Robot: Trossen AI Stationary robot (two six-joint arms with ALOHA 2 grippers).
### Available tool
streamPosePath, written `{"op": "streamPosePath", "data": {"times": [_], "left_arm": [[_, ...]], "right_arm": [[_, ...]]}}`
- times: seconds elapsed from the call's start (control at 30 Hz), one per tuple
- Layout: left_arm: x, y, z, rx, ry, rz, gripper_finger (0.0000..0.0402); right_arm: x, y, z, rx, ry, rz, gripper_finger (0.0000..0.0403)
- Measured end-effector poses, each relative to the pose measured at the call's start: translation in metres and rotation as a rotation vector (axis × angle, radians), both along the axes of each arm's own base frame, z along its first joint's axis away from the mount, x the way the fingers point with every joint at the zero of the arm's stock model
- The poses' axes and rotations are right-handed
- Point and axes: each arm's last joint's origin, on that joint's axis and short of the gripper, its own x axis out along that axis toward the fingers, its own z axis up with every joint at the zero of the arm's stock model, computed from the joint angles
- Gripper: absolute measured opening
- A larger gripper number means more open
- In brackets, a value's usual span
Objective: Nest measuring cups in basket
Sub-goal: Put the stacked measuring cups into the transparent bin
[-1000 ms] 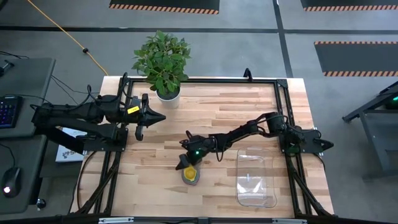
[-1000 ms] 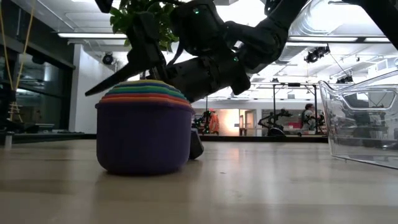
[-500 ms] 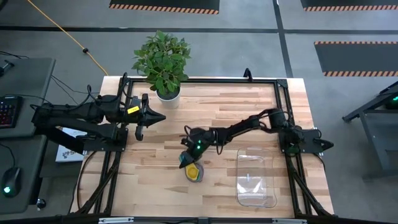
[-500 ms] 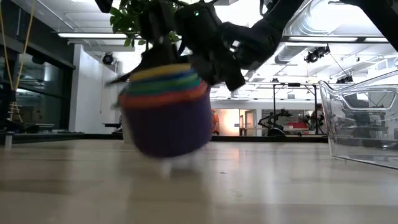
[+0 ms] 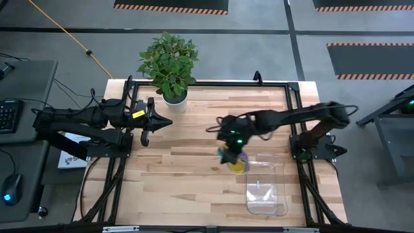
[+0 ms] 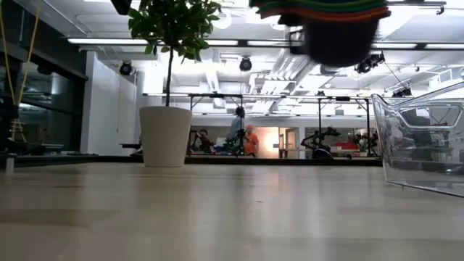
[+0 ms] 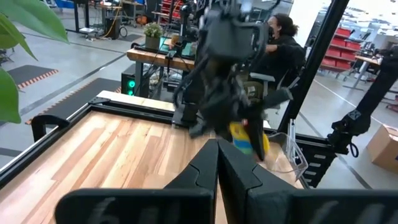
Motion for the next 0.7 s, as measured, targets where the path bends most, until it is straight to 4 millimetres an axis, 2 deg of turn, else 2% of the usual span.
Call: {"op": "streamPosePath", "data": {"times": [0.07, 0.13, 0.3, 0.5, 0.6, 0.7], "left_arm": [[0.000, 0.000, 0.000, -0.001, 0.000, 0.000, 0.0000], [0.000, 0.000, 0.000, -0.006, -0.002, 0.000, 0.0000], [0.000, 0.000, 0.000, -0.009, -0.002, 0.001, 0.0000], [0.000, 0.000, 0.000, -0.009, -0.003, 0.002, 0.0000], [0.000, 0.000, 0.000, -0.009, -0.003, 0.003, 0.0000], [0.000, 0.000, 0.000, -0.010, -0.004, 0.003, 0.0000]], "right_arm": [[-0.020, 0.006, 0.012, -0.048, 0.033, -0.029, 0.0061], [-0.042, 0.011, 0.019, -0.025, 0.018, -0.081, 0.0061], [-0.104, 0.022, 0.004, 0.109, 0.013, -0.278, 0.0061], [-0.172, 0.031, 0.012, 0.292, -0.154, -0.473, 0.0061], [-0.194, 0.031, 0.011, 0.315, -0.205, -0.547, 0.0061], [-0.201, 0.034, -0.007, 0.278, -0.181, -0.600, 0.0061]]}}
